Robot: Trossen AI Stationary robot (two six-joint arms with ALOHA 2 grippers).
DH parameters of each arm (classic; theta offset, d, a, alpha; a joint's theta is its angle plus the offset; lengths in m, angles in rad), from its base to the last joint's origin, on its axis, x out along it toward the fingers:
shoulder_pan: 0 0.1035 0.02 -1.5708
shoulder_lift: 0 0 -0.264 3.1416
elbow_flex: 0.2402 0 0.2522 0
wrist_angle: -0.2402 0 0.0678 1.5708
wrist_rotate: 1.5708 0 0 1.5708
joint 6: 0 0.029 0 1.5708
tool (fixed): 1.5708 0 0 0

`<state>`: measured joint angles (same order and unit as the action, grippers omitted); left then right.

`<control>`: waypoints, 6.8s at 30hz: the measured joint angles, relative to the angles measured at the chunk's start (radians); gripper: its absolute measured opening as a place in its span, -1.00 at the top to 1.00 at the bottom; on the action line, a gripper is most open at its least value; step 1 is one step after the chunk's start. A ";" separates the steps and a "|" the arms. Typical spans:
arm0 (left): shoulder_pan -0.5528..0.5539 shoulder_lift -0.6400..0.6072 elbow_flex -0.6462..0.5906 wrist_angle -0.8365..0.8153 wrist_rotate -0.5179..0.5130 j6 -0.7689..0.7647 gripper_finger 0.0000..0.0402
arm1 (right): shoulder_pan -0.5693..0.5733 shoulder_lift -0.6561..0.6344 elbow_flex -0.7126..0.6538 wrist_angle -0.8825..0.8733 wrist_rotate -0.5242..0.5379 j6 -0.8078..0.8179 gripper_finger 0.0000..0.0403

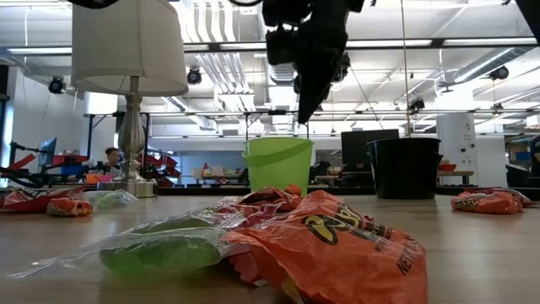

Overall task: Sort candy
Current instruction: Put the orange chocolate into the green bucket

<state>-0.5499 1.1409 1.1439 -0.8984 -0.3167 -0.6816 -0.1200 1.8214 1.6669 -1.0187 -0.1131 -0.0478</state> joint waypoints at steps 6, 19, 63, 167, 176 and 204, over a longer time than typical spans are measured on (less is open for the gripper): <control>0.000 -0.010 0.000 0.000 -0.089 0.035 0.33 | 0.017 0.034 0.003 0.084 0.001 0.076 0.32; 0.000 -0.081 0.000 -0.002 -0.093 0.045 0.33 | 0.040 0.079 -0.027 0.191 -0.002 0.153 0.19; 0.000 -0.122 0.000 -0.038 -0.093 0.045 0.33 | 0.061 0.193 -0.138 0.289 -0.096 0.150 0.20; 0.544 -0.236 0.001 -0.080 -0.957 -0.034 0.33 | -0.558 -0.129 0.015 0.364 -0.306 0.053 0.94; 0.546 -0.240 0.001 -0.086 -0.836 0.005 0.33 | -0.475 -0.128 0.013 0.335 -0.315 0.142 0.94; 0.545 -0.239 0.001 -0.085 -0.738 0.060 0.33 | -0.407 -0.010 -0.053 0.321 -0.309 0.065 0.94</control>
<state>-0.0048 0.9020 1.1446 -0.9833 -1.0546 -0.6212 -0.5272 1.8117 1.6138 -0.6979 -0.4224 0.0172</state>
